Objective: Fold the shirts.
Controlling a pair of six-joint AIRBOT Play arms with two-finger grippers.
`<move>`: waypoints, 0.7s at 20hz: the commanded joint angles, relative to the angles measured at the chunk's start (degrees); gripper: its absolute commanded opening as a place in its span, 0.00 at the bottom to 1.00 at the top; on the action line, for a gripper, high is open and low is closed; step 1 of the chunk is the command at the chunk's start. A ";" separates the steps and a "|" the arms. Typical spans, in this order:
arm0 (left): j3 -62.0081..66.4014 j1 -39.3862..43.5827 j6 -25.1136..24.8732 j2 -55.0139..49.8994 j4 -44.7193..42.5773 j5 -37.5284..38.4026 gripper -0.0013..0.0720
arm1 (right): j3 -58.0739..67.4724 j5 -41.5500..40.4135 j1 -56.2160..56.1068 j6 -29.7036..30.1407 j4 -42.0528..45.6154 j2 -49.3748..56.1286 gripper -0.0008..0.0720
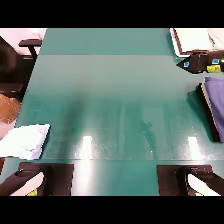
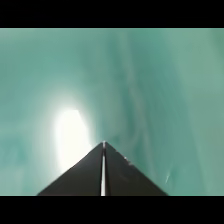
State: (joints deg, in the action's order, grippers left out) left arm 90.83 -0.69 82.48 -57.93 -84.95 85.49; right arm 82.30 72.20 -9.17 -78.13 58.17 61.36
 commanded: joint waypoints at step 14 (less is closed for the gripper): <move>-60.06 -11.98 9.03 15.45 -14.95 -6.49 0.38 | 0.04 -0.15 -0.04 -0.02 -0.02 -0.04 0.03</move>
State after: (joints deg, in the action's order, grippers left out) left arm 33.52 -12.47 89.60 -42.68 -99.02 79.68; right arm 82.30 72.18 -9.17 -78.15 58.15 61.36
